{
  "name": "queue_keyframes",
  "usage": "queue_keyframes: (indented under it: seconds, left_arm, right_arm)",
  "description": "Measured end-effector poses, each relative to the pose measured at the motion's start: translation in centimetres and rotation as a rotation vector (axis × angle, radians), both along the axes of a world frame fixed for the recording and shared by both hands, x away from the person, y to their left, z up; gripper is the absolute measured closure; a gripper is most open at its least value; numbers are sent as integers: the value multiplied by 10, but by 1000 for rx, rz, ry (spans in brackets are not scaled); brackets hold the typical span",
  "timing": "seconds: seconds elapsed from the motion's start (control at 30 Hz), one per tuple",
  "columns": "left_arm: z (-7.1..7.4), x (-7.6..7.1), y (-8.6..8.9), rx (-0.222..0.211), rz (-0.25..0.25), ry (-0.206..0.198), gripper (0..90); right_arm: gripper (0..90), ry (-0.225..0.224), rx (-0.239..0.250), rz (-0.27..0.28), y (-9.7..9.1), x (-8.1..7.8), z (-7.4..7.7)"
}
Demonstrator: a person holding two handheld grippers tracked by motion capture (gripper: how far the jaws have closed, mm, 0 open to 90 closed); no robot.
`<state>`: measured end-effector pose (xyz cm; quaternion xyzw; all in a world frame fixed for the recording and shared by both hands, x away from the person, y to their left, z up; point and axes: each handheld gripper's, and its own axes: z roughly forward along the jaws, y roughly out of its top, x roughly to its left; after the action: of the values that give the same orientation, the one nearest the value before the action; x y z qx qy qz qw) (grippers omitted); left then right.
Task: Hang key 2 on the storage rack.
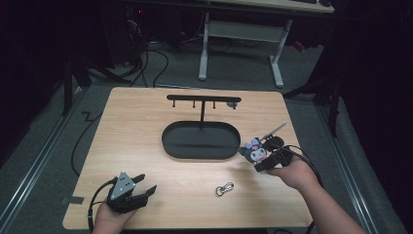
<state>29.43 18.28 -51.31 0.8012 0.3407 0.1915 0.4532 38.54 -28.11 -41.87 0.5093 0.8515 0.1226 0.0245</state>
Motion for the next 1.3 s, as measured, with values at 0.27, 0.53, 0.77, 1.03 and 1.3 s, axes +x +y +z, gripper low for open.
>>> queue_keyframes:
  seconds: [0.27,0.53,0.77,1.03,1.3]
  left_arm:
    - [1,-1,0,-3,4,-6,404]
    - [1,-2,1,-7,0,-2,404]
    - [1,-2,1,-4,-3,-1,403]
    - [1,-2,2,-11,2,-3,403]
    - [1,-2,2,-10,0,-2,403]
  right_arm:
    - [502,-28,0,16,10,8,21]
    - [501,-32,25,10,15,12,40]
    - [501,-50,17,36,24,21,57]
    - [501,-74,30,38,35,33,76]
    - [501,-95,20,38,42,42,90]
